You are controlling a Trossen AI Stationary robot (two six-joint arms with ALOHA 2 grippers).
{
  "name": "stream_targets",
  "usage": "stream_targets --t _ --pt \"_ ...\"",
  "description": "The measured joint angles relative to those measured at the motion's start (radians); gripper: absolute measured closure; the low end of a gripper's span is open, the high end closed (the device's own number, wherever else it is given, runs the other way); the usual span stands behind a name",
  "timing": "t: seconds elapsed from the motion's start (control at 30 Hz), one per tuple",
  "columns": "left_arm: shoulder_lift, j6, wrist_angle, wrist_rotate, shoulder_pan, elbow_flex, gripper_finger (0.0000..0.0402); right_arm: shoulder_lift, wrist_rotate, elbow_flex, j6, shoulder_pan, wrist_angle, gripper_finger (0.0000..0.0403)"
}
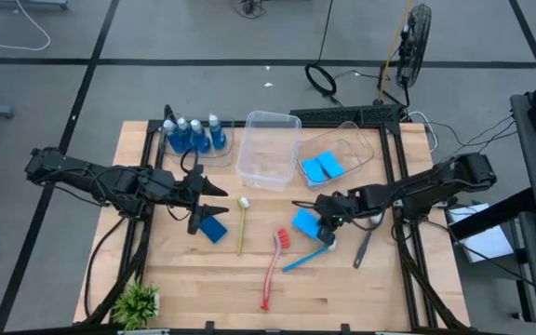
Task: Pick & Place Kitchen Sink Supplies
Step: Put the sponge into the right transparent bin
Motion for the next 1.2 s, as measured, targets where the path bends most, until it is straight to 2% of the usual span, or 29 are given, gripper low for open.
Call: stream_targets --t 0.2,0.43,0.67,0.93,1.13,1.2 --pt "0.0 0.003 0.0 0.0 0.0 0.0 0.0185 -0.172 0.0 0.002 0.011 -0.004 0.02 0.0402" --pt "0.0 0.003 0.0 0.0 0.0 0.0 0.0185 -0.374 -0.013 0.002 -0.089 -0.005 0.088 0.0403" --pt "0.0 0.014 0.0 0.0 0.0 0.0 0.0185 -0.503 -0.237 0.003 -0.171 -0.005 0.281 0.0403" --pt "0.0 0.029 0.0 0.0 0.0 0.0 0.0185 -0.547 -0.49 0.003 -0.15 -0.005 0.574 0.0403" --pt "0.0 0.029 0.0 0.0 0.0 0.0 0.0185 -0.547 -0.601 0.004 -0.109 -0.005 0.769 0.0403" --pt "0.0 0.029 0.0 0.0 0.0 0.0 0.0185 -0.547 -0.607 0.004 -0.109 -0.005 0.834 0.0403"
